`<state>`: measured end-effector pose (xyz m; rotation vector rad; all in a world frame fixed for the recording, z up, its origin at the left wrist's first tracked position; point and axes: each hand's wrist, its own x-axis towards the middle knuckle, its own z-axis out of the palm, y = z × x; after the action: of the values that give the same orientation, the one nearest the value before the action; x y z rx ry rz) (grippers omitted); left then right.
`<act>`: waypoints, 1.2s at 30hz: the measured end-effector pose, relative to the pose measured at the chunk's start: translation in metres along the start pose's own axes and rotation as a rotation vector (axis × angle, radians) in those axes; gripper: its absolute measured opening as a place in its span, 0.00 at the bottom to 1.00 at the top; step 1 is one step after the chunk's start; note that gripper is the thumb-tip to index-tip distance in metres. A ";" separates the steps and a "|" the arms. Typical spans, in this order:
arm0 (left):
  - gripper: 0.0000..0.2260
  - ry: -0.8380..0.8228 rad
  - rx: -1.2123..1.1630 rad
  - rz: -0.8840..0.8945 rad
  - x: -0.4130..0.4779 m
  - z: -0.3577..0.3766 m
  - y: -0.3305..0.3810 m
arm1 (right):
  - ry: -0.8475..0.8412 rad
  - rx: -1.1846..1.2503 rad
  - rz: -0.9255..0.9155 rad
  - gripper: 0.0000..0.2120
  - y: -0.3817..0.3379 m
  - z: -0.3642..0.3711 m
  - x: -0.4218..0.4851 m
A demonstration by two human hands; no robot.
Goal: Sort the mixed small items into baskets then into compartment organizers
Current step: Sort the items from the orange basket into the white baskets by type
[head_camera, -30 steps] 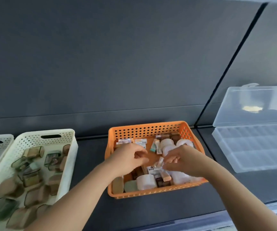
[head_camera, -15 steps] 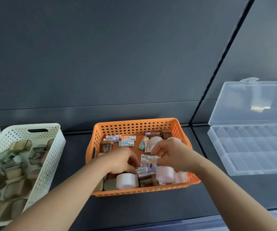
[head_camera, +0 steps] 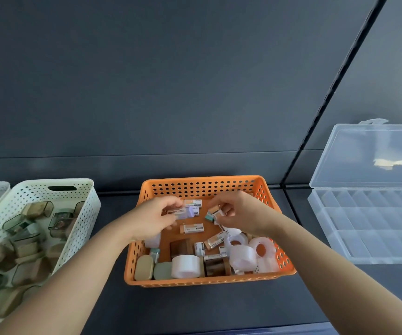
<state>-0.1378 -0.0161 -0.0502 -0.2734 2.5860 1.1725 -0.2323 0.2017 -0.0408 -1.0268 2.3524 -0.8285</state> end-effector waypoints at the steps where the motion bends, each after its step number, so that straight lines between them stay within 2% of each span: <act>1: 0.10 -0.007 -0.004 -0.031 -0.001 0.000 0.002 | -0.017 -0.022 -0.011 0.15 0.000 0.002 0.004; 5: 0.02 -0.004 0.051 -0.116 0.005 0.005 0.009 | 0.052 -0.037 0.012 0.15 0.005 0.004 0.018; 8: 0.10 0.075 0.230 -0.082 0.021 0.017 0.009 | 0.136 -0.015 0.053 0.13 0.010 0.005 0.023; 10: 0.10 0.038 0.316 -0.094 0.028 0.028 0.011 | 0.166 -0.022 0.064 0.12 0.013 0.005 0.027; 13: 0.21 -0.008 0.479 -0.125 0.034 0.039 0.008 | 0.159 -0.040 0.051 0.13 0.013 0.007 0.034; 14: 0.19 0.011 0.497 -0.117 0.034 0.039 0.007 | 0.144 -0.035 0.050 0.13 0.012 0.008 0.037; 16: 0.08 0.052 0.441 -0.100 0.031 0.030 0.004 | 0.116 -0.031 0.037 0.12 0.009 0.012 0.046; 17: 0.07 0.087 0.400 -0.097 0.027 0.021 0.003 | 0.095 -0.032 0.027 0.11 0.008 0.015 0.051; 22: 0.06 0.303 0.178 -0.051 -0.008 -0.022 -0.006 | -0.022 -0.178 0.006 0.10 0.000 0.036 0.079; 27: 0.07 0.403 0.061 -0.077 -0.028 -0.028 -0.012 | -0.059 -0.367 0.017 0.18 -0.001 0.053 0.088; 31: 0.07 0.436 -0.029 -0.088 -0.034 -0.024 -0.018 | -0.096 -0.417 0.055 0.09 0.004 0.061 0.088; 36: 0.03 0.473 -0.102 -0.042 -0.040 -0.020 -0.016 | -0.095 -0.359 0.086 0.08 -0.001 0.060 0.081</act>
<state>-0.0994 -0.0396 -0.0353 -0.6999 2.8951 1.3616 -0.2470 0.1188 -0.0955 -1.0654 2.4958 -0.3231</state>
